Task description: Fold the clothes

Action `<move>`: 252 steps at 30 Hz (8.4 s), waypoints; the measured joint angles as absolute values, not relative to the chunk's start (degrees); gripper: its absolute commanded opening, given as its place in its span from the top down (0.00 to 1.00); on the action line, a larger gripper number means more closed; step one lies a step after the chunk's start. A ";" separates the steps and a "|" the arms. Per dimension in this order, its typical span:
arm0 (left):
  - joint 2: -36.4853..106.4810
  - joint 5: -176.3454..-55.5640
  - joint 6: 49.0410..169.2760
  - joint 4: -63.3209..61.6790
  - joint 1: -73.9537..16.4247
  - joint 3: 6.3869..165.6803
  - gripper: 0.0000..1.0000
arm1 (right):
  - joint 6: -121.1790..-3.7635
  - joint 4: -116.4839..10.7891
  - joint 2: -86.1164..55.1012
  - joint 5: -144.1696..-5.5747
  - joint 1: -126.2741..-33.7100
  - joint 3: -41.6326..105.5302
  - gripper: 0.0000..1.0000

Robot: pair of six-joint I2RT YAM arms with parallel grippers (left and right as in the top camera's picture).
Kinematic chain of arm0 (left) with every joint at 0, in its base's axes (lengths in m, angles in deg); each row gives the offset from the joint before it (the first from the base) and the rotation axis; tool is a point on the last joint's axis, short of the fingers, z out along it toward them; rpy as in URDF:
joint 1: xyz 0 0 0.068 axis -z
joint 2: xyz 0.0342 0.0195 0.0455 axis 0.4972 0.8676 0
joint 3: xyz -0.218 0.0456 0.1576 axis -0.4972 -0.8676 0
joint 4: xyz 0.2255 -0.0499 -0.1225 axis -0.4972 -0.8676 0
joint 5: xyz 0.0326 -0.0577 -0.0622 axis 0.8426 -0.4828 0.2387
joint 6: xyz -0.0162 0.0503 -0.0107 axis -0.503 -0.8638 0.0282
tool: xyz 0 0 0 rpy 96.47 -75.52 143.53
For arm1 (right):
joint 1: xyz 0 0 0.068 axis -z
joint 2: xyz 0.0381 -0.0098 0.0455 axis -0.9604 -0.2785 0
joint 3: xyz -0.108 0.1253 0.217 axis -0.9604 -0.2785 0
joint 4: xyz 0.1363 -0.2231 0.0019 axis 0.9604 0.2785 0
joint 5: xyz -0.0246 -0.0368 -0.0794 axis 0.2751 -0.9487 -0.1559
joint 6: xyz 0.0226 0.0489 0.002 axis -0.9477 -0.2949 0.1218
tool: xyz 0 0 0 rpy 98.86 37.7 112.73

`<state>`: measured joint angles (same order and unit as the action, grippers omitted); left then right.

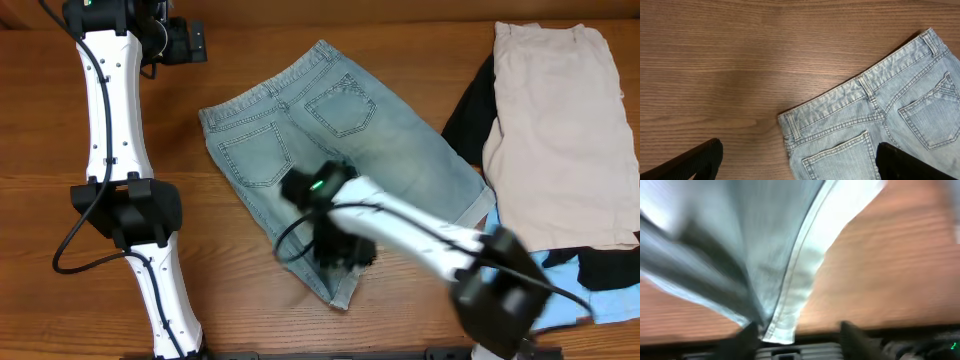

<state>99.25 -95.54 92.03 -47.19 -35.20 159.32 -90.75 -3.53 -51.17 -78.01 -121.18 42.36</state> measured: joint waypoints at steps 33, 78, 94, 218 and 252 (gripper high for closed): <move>99.25 -93.62 92.01 -46.71 -35.16 158.21 0.00 | -70.21 -42.56 -41.99 -71.04 -102.12 12.42 0.58; 99.25 -99.91 76.95 -38.19 -30.04 148.96 0.00 | -90.89 -15.79 -21.16 -71.69 -98.67 8.57 0.15; 99.25 -101.14 58.94 -31.69 -11.09 135.01 0.00 | -78.16 -19.72 -16.90 -74.38 -84.00 18.06 0.14; 52.32 -71.10 148.58 -15.74 -49.58 66.19 0.09 | -93.60 -28.71 -22.49 -77.90 -107.39 15.70 0.07; 69.39 -69.07 142.37 -6.97 -48.97 67.39 0.82 | -93.38 -26.61 -34.64 -74.84 -121.84 13.77 0.15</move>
<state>69.39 -69.07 142.37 -6.97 -48.97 67.39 -93.38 -26.61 -34.64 -74.84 -121.84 13.77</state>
